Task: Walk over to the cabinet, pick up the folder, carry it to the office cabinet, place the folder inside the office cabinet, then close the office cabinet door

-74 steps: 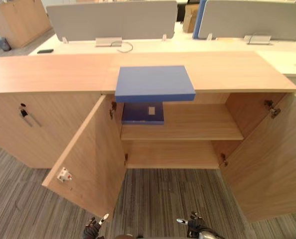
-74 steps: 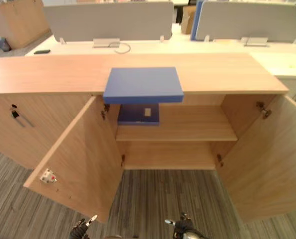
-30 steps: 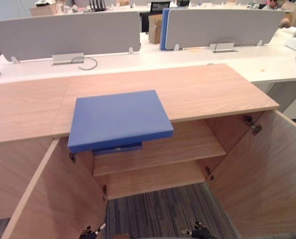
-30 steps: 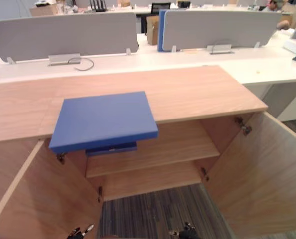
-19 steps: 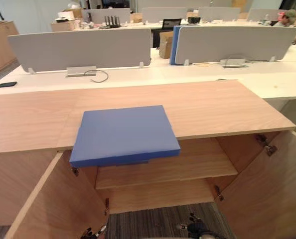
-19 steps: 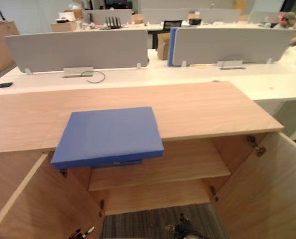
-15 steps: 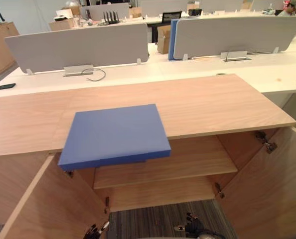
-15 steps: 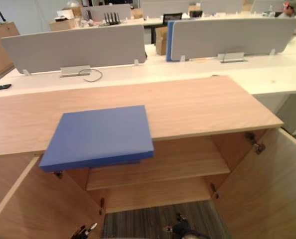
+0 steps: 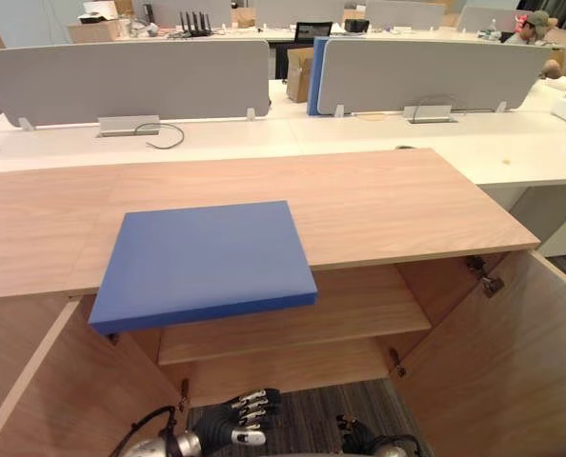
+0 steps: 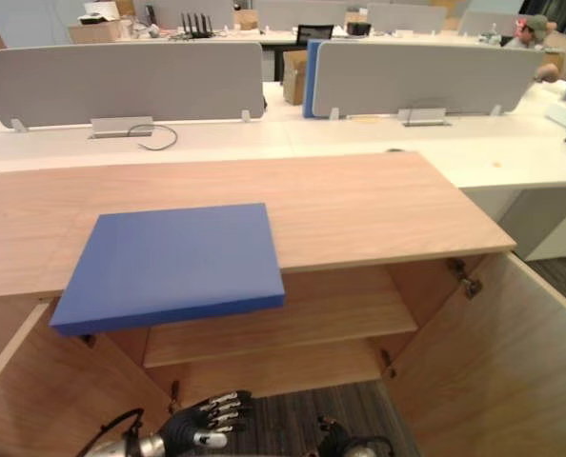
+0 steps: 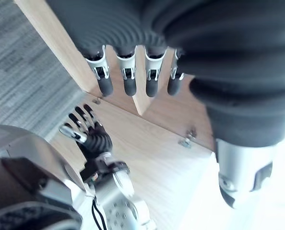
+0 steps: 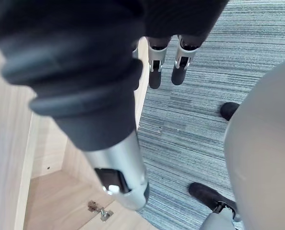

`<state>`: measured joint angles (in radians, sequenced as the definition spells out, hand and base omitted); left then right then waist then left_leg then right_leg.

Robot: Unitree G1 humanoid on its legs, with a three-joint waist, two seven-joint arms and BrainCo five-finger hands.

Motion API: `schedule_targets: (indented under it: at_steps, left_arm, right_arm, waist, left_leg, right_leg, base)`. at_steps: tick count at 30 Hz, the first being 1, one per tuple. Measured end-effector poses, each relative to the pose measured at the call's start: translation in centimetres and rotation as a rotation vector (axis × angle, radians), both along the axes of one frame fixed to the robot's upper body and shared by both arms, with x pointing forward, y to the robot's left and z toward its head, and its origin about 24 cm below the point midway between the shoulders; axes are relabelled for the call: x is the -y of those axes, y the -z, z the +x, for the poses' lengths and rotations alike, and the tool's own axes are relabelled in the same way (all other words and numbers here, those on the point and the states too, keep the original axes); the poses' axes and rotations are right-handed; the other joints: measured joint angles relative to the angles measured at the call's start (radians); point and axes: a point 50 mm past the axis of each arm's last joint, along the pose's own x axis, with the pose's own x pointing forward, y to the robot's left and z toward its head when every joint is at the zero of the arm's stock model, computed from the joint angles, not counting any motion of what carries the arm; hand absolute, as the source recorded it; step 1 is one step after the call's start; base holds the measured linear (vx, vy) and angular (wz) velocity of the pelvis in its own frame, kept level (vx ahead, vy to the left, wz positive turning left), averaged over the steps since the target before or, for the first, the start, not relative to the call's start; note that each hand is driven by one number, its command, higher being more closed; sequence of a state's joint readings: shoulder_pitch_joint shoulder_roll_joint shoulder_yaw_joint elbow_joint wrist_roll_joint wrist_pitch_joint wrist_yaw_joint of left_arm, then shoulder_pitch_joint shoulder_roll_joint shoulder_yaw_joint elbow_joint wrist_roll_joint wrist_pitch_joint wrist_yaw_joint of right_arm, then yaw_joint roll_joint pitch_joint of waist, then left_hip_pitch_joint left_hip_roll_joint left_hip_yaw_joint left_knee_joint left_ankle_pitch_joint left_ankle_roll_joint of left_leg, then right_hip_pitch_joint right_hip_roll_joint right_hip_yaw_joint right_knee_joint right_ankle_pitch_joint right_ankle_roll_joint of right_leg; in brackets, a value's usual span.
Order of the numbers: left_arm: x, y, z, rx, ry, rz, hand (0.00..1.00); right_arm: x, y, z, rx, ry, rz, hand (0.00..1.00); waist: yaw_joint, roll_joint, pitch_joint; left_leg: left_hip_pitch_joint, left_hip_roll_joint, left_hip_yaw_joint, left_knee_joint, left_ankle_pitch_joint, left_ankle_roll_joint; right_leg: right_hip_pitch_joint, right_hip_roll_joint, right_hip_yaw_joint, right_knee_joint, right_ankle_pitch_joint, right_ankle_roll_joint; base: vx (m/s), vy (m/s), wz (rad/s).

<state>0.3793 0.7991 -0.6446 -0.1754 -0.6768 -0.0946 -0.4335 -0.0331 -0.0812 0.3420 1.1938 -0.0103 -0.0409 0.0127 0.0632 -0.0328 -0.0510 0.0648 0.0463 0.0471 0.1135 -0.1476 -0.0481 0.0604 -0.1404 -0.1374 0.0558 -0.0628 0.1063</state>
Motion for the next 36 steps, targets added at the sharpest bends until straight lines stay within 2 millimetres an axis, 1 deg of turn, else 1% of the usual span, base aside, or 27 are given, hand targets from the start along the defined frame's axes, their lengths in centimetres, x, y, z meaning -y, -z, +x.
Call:
schedule_targets:
  at_steps: [3,4,5,6,7,9,10,11,12,13,15,16,18,19,20,21,22,23,25,26,27,28,30,32,36]
  left_arm:
    - [1.2,-1.6,-0.7,0.005,0.009,-0.107,0.00]
    - [1.4,-2.3,-1.1,0.010,0.016,-0.136,0.00]
    - [1.3,-2.7,-1.3,0.013,0.011,-0.156,0.00]
    - [1.0,-3.3,-1.7,0.011,-0.016,-0.177,0.00]
    - [0.9,-3.3,-1.7,0.010,-0.022,-0.180,0.00]
    - [0.0,-3.9,-1.9,0.025,-0.071,-0.182,0.00]
    - [-0.2,-4.0,-1.8,0.031,-0.088,-0.179,0.00]
    - [-0.7,-4.1,-1.7,0.040,-0.134,-0.184,0.00]
    - [-1.2,-4.3,-1.6,0.048,-0.178,-0.191,0.00]
    - [-1.4,-4.4,-1.6,0.053,-0.195,-0.194,0.00]
    - [-1.8,-5.3,-1.3,0.087,-0.249,-0.219,0.00]
    - [-1.9,-5.7,-1.2,0.098,-0.258,-0.231,0.00]
    - [-2.6,-8.3,-0.1,0.221,-0.281,-0.259,0.00]
    - [-3.6,-10.0,0.9,0.326,-0.317,-0.261,0.00]
    - [-5.5,-12.7,2.0,0.502,-0.389,-0.250,0.00]
    - [-6.5,-14.1,2.4,0.590,-0.428,-0.246,0.00]
    - [-8.3,-16.8,3.0,0.774,-0.486,-0.225,0.00]
    - [-9.5,-18.5,3.1,0.893,-0.527,-0.213,0.00]
    - [-11.4,-21.5,2.7,1.133,-0.627,-0.197,0.00]
    - [-11.7,-22.0,2.5,1.183,-0.654,-0.195,0.00]
    - [-12.1,-23.0,2.1,1.280,-0.730,-0.186,0.00]
    - [-12.0,-23.3,1.9,1.317,-0.763,-0.183,0.00]
    - [-11.1,-24.0,0.9,1.428,-0.866,-0.194,0.00]
    - [-10.4,-24.5,0.2,1.504,-0.940,-0.151,0.00]
    - [-9.6,-24.4,0.2,1.593,-1.083,0.089,0.00]
  right_arm:
    - [-0.3,0.0,0.2,0.009,0.048,0.022,0.00]
    - [-0.2,0.0,0.0,0.011,0.079,0.030,0.00]
    - [-0.1,0.0,-0.1,0.010,0.100,0.033,0.00]
    - [0.2,0.1,-0.4,0.000,0.136,0.032,0.00]
    - [0.3,0.2,-0.4,-0.001,0.144,0.032,0.00]
    - [0.8,0.3,-0.9,-0.012,0.204,0.032,0.00]
    - [0.9,0.3,-1.1,-0.015,0.222,0.032,0.00]
    - [1.1,0.4,-1.4,-0.019,0.246,0.031,0.00]
    - [1.3,0.4,-1.5,-0.023,0.275,0.031,0.00]
    - [1.3,0.4,-1.6,-0.025,0.284,0.031,0.00]
    - [1.4,0.5,-1.8,-0.029,0.309,0.033,0.00]
    - [1.4,0.5,-1.8,-0.028,0.322,0.037,0.00]
    - [1.3,0.5,-1.8,-0.022,0.333,0.042,0.00]
    - [1.4,0.5,-1.8,-0.017,0.339,0.044,0.00]
    - [1.4,0.4,-1.6,-0.009,0.349,0.049,0.00]
    - [1.4,0.4,-1.6,-0.007,0.357,0.051,0.00]
    - [1.4,0.5,-2.1,-0.014,0.363,0.052,0.00]
    - [1.5,0.5,-2.2,-0.017,0.364,0.052,0.00]
    - [1.9,0.5,-2.5,-0.020,0.366,0.043,0.00]
    - [2.0,0.5,-2.5,-0.019,0.367,0.039,0.00]
    - [2.4,0.4,-2.3,-0.012,0.369,0.031,0.00]
    - [2.6,0.4,-2.2,-0.004,0.376,0.028,0.00]
    - [3.1,0.1,-1.6,0.029,0.412,0.019,0.00]
    - [3.2,0.0,-1.2,0.044,0.415,0.011,0.00]
    - [3.0,0.1,-1.3,0.023,0.454,0.014,0.00]
  waist:
    - [0.024,-0.006,-0.006]
    - [0.038,-0.006,-0.006]
    - [0.046,-0.006,-0.007]
    - [0.063,-0.006,-0.007]
    - [0.066,-0.006,-0.007]
    - [0.092,-0.013,-0.007]
    - [0.095,-0.016,-0.007]
    - [0.104,-0.019,-0.006]
    - [0.120,-0.023,-0.001]
    - [0.124,-0.024,0.002]
    - [0.147,-0.029,0.012]
    - [0.153,-0.030,0.016]
    - [0.168,-0.039,0.022]
    - [0.174,-0.041,0.026]
    - [0.180,-0.043,0.035]
    - [0.181,-0.042,0.040]
    - [0.187,-0.039,0.043]
    - [0.198,-0.043,0.049]
    - [0.204,-0.047,0.054]
    - [0.204,-0.047,0.056]
    - [0.204,-0.045,0.064]
    - [0.203,-0.046,0.066]
    - [0.194,-0.045,0.068]
    - [0.184,-0.046,0.068]
    - [0.160,-0.044,0.069]
  left_leg:
    - [-0.029,-0.006,-0.036,0.016,0.000,0.000]
    - [-0.029,-0.006,-0.052,0.016,0.001,-0.002]
    - [-0.029,-0.006,-0.061,0.016,0.001,-0.002]
    - [-0.031,-0.009,-0.087,0.015,0.002,-0.003]
    - [-0.033,-0.009,-0.090,0.015,0.003,-0.003]
    - [-0.059,-0.021,-0.135,0.017,0.013,-0.005]
    - [-0.068,-0.024,-0.150,0.016,0.017,-0.005]
    - [-0.083,-0.030,-0.177,0.016,0.025,-0.004]
    - [-0.090,-0.034,-0.200,0.015,0.031,-0.005]
    - [-0.093,-0.037,-0.212,0.015,0.034,-0.005]
    - [-0.100,-0.044,-0.252,0.014,0.045,-0.008]
    - [-0.102,-0.047,-0.264,0.014,0.048,-0.008]
    - [-0.119,-0.057,-0.308,0.015,0.060,-0.012]
    - [-0.128,-0.061,-0.328,0.013,0.069,-0.015]
    - [-0.134,-0.067,-0.359,0.015,0.078,-0.017]
    - [-0.134,-0.069,-0.373,0.015,0.082,-0.018]
    - [-0.138,-0.072,-0.390,0.011,0.089,-0.022]
    - [-0.143,-0.075,-0.398,0.011,0.091,-0.025]
    - [-0.151,-0.078,-0.422,0.014,0.100,-0.030]
    - [-0.151,-0.077,-0.426,0.014,0.102,-0.032]
    - [-0.149,-0.076,-0.433,0.019,0.106,-0.037]
    - [-0.149,-0.075,-0.435,0.023,0.106,-0.037]
    - [-0.149,-0.075,-0.435,0.033,0.104,-0.038]
    - [-0.149,-0.075,-0.429,0.037,0.104,-0.038]
    - [-0.149,-0.075,-0.412,0.054,0.095,-0.033]
  right_leg:
    - [0.003,-0.003,-0.038,-0.005,0.001,-0.001]
    - [0.011,-0.003,-0.055,-0.005,0.001,-0.002]
    - [0.018,-0.003,-0.063,-0.005,0.001,-0.002]
    - [0.031,-0.001,-0.087,-0.007,0.001,-0.002]
    - [0.032,-0.001,-0.090,-0.007,0.001,-0.002]
    - [0.033,-0.004,-0.131,-0.009,0.000,-0.003]
    - [0.033,-0.005,-0.144,-0.010,-0.001,-0.004]
    - [0.034,-0.007,-0.169,-0.010,-0.001,-0.004]
    - [0.038,-0.008,-0.187,-0.010,-0.003,-0.008]
    - [0.042,-0.010,-0.196,-0.010,-0.005,-0.011]
    - [0.056,-0.011,-0.226,-0.010,-0.009,-0.017]
    - [0.061,-0.011,-0.236,-0.011,-0.011,-0.019]
    - [0.067,-0.012,-0.269,-0.014,-0.018,-0.027]
    - [0.067,-0.011,-0.279,-0.016,-0.020,-0.029]
    - [0.072,-0.011,-0.295,-0.018,-0.022,-0.031]
    - [0.077,-0.010,-0.306,-0.018,-0.023,-0.031]
    - [0.082,-0.006,-0.308,-0.029,-0.025,-0.031]
    - [0.091,-0.003,-0.307,-0.043,-0.026,-0.032]
    - [0.095,0.003,-0.309,-0.057,-0.028,-0.031]
    - [0.095,0.005,-0.311,-0.057,-0.028,-0.031]
    - [0.097,0.008,-0.315,-0.058,-0.027,-0.032]
    - [0.098,0.008,-0.316,-0.057,-0.027,-0.032]
    - [0.097,0.005,-0.314,-0.049,-0.028,-0.032]
    - [0.096,0.004,-0.306,-0.047,-0.029,-0.034]
    - [0.094,0.002,-0.286,-0.048,-0.031,-0.038]
  base:
    - [0.00,0.004,0.38]
    - [0.00,-0.004,0.42]
    - [0.00,-0.010,0.50]
    - [-0.01,-0.007,0.38]
    - [-0.02,-0.022,0.48]
    - [-0.04,-0.015,0.52]
    - [-0.04,-0.010,0.68]
    - [-0.04,-0.018,0.66]
    - [-0.04,-0.021,0.64]
    - [-0.04,-0.020,0.59]
    - [-0.04,-0.021,0.53]
    - [-0.04,-0.032,0.53]
    - [-0.05,-0.042,0.58]
    - [-0.06,-0.037,0.59]
    - [-0.04,-0.025,0.56]
    - [-0.06,-0.038,0.55]
    - [-0.06,-0.040,0.40]
    - [-0.08,-0.048,0.37]
    - [-0.05,-0.028,0.28]
    - [-0.05,-0.020,0.21]
    - [-0.06,-0.015,0.10]
    - [-0.08,-0.018,0.07]
    - [-0.07,0.012,-0.02]
    - [-0.06,0.031,-0.09]
    - [-0.05,0.030,-0.12]
